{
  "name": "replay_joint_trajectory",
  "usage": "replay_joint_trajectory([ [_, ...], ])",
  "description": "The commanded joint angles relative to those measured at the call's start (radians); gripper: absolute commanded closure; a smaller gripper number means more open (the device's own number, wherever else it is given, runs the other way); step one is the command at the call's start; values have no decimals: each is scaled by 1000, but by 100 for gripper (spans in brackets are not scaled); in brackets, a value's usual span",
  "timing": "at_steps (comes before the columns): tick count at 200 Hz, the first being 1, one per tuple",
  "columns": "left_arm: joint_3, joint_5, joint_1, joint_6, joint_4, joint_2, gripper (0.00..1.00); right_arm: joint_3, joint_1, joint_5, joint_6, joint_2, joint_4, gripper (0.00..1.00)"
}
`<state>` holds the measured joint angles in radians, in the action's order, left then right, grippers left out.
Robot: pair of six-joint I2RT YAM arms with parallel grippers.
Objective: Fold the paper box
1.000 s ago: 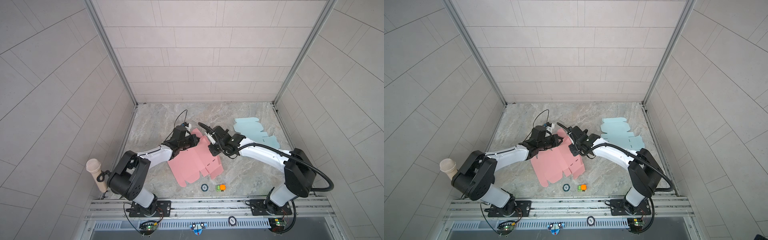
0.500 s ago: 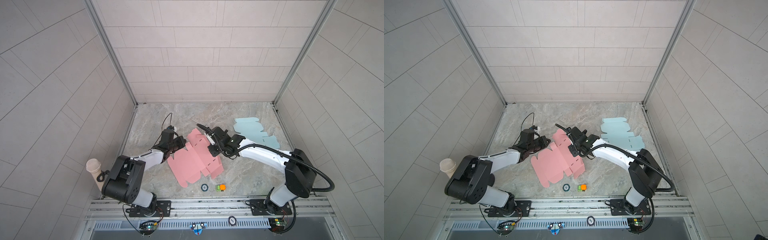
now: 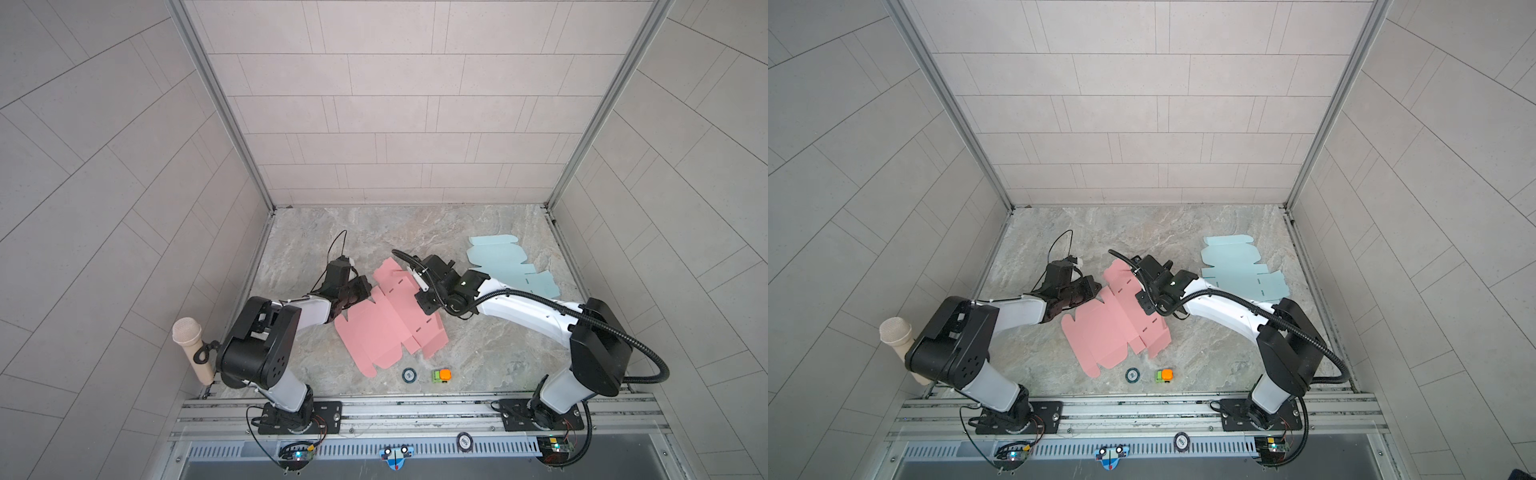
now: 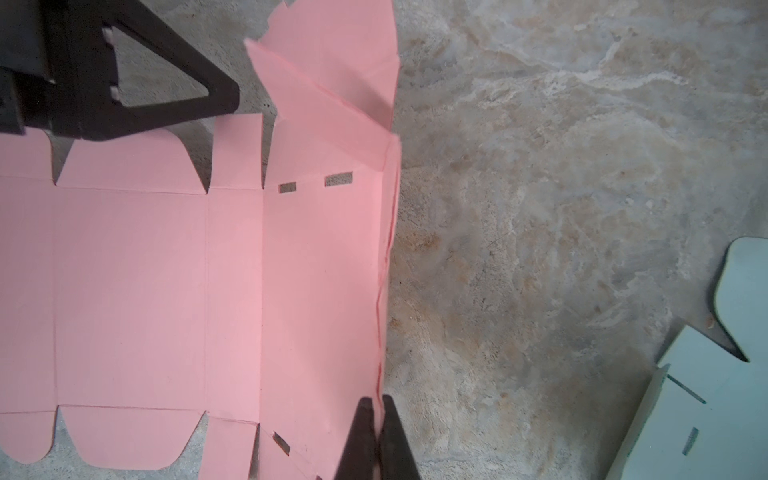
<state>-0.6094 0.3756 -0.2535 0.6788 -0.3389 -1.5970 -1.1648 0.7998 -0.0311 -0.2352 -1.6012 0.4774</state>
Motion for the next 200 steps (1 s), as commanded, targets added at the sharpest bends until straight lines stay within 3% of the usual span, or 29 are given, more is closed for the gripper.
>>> replay_joint_trajectory([
  [1,10,2,39,-35,-9,20,100,-21,9,-18,20,27,18,100],
  [116,26,57,-34,-21,-78,-21,100,-39,25,-30,22,23,26,100],
  [200,117,55,-105,11,-90,102,100,-59,41,-83,45,14,44,100],
])
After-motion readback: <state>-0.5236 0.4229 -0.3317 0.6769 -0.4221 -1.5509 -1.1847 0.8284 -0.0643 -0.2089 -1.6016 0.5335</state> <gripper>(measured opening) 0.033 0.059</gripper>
